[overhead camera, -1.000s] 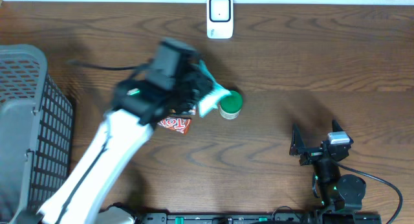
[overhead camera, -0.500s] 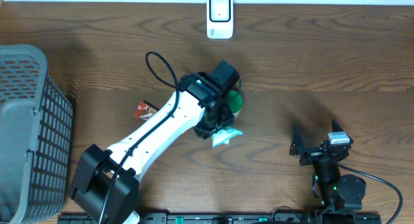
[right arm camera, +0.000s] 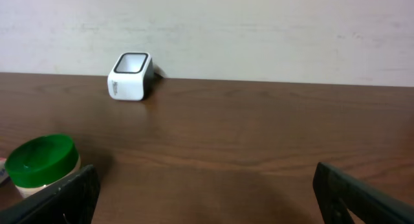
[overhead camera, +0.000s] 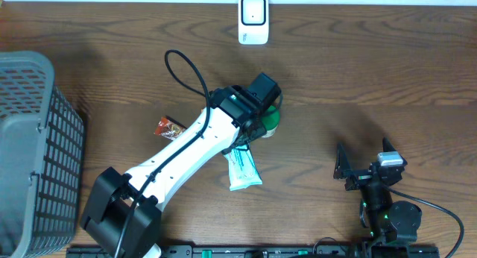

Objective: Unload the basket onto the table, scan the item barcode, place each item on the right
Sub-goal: 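Carry the wipes pack with the left gripper and place it near the jar, then withdraw the left arm and reach the right gripper toward the jar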

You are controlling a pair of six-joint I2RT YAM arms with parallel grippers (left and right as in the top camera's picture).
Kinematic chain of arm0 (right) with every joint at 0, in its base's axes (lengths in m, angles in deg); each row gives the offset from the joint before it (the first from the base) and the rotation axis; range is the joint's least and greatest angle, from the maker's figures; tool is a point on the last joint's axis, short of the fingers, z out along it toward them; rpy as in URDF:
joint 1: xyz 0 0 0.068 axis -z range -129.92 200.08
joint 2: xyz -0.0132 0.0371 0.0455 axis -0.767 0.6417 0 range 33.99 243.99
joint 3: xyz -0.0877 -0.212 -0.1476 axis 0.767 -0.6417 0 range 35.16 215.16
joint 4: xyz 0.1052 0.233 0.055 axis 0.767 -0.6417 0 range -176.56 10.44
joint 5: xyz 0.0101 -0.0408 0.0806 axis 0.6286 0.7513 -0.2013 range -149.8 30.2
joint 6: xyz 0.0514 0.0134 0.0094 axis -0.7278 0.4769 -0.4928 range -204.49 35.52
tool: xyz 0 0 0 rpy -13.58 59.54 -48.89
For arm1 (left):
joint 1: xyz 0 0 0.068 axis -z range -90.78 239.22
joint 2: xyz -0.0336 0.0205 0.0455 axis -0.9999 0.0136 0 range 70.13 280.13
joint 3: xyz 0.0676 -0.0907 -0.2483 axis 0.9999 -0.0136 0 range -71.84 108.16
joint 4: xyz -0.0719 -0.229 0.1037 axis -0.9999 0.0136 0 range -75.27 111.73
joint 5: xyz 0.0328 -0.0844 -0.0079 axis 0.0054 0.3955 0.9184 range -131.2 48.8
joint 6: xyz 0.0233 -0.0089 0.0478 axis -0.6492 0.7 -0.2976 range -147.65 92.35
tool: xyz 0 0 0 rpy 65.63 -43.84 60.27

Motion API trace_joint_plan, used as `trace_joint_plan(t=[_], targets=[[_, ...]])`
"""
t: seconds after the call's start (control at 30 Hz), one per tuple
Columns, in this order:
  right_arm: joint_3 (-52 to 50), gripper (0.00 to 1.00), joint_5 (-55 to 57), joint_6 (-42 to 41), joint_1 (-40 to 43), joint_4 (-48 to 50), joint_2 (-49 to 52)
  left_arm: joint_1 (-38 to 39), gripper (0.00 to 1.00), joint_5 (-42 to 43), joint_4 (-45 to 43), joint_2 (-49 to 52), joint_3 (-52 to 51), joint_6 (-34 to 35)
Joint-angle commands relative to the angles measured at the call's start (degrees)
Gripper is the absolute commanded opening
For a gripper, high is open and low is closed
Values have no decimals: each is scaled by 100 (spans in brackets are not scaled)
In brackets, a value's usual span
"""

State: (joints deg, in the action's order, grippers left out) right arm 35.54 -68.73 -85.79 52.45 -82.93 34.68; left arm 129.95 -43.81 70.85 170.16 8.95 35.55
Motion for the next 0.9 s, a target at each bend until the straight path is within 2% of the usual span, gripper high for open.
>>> trace_joint_plan(t=[0.0, 0.07, 0.13, 0.2, 0.33, 0.47, 0.57, 0.67, 0.77, 0.87], targets=[[-4, 99, 26, -81, -22, -22, -20, 0, 73, -737, -282, -127, 33, -251], [-4, 99, 26, -79, -22, -22, -20, 0, 76, -1113, -505, -284, 136, -833], [-4, 99, 26, -81, -22, -22, -20, -4, 84, -1628, -693, -483, 273, -1462], [-4, 99, 26, -81, -22, -22, -20, -33, 91, -2531, -990, -848, 529, -2238], [-4, 99, 278, 155, -15, -24, -20, -247, 92, -3707, -1565, -1475, 1152, -3331], [-2, 99, 420, 111, -17, 170, -20, -765, 92, -4389, -1958, -2090, 1941, -4428], [-2, 99, 426, 109, -17, 120, -20, -1276, 92, -5108, -1961, -2490, 2382, -4802], [-2, 99, -28, -249, -17, 114, -20, -1897, 92, -5611, -2109, -2935, 2586, -4815], [24, 99, -643, -807, -17, 457, -20, -2496, 93, -5641, -2332, -3410, 2586, -4811], [35, 99, -1641, -1429, -17, 1340, -2, -2881, 93, -5639, -2465, -3766, 2586, -4791]])
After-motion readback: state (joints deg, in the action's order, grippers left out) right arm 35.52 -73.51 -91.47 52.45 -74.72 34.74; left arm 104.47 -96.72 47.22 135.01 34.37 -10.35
